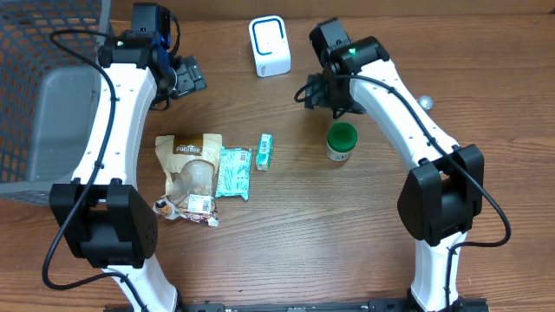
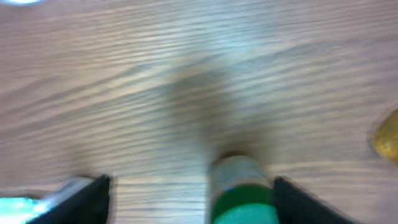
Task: Scan the item barcode
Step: 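Move the jar right and set it down on the table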
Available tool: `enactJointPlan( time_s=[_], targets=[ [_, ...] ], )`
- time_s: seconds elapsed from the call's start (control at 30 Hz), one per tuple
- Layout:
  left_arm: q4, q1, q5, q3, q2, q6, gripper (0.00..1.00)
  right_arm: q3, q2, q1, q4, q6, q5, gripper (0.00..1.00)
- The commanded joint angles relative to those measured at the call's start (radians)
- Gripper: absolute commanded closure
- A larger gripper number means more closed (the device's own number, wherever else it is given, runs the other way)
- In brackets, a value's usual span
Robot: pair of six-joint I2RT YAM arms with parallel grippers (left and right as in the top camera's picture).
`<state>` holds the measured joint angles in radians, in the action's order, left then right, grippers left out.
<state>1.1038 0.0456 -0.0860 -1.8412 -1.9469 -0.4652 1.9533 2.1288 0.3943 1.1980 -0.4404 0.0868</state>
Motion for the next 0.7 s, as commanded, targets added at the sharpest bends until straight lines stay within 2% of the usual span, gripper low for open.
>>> enactJointPlan(
  time_s=[0.0, 0.03, 0.1, 0.17, 0.27, 0.37, 0.67],
  targets=[
    [-0.001, 0.000, 0.005, -0.019, 0.013, -0.010, 0.01, -0.009, -0.011, 0.004, -0.020, -0.001, -0.171, 0.55],
    [-0.001, 0.000, 0.005, -0.019, 0.013, -0.010, 0.00, -0.016, -0.010, 0.009, -0.026, -0.002, -0.182, 0.68],
    [-0.001, 0.000, 0.005, -0.019, 0.013, -0.010, 0.00, -0.025, -0.008, 0.018, -0.032, -0.002, -0.182, 0.85],
    [-0.001, 0.000, 0.005, -0.019, 0.013, -0.010, 0.00, -0.049, -0.007, 0.032, -0.063, -0.006, -0.182, 0.96],
    [-0.001, 0.000, 0.005, -0.019, 0.013, -0.010, 0.00, -0.087, -0.007, 0.043, -0.105, -0.030, -0.166, 0.96],
    [-0.001, 0.000, 0.005, -0.019, 0.013, -0.010, 0.00, -0.137, -0.007, 0.047, -0.130, -0.111, -0.119, 0.96],
    [-0.001, 0.000, 0.005, -0.019, 0.013, -0.010, 0.00, -0.206, -0.007, 0.045, -0.138, -0.114, -0.031, 0.96]
  ],
)
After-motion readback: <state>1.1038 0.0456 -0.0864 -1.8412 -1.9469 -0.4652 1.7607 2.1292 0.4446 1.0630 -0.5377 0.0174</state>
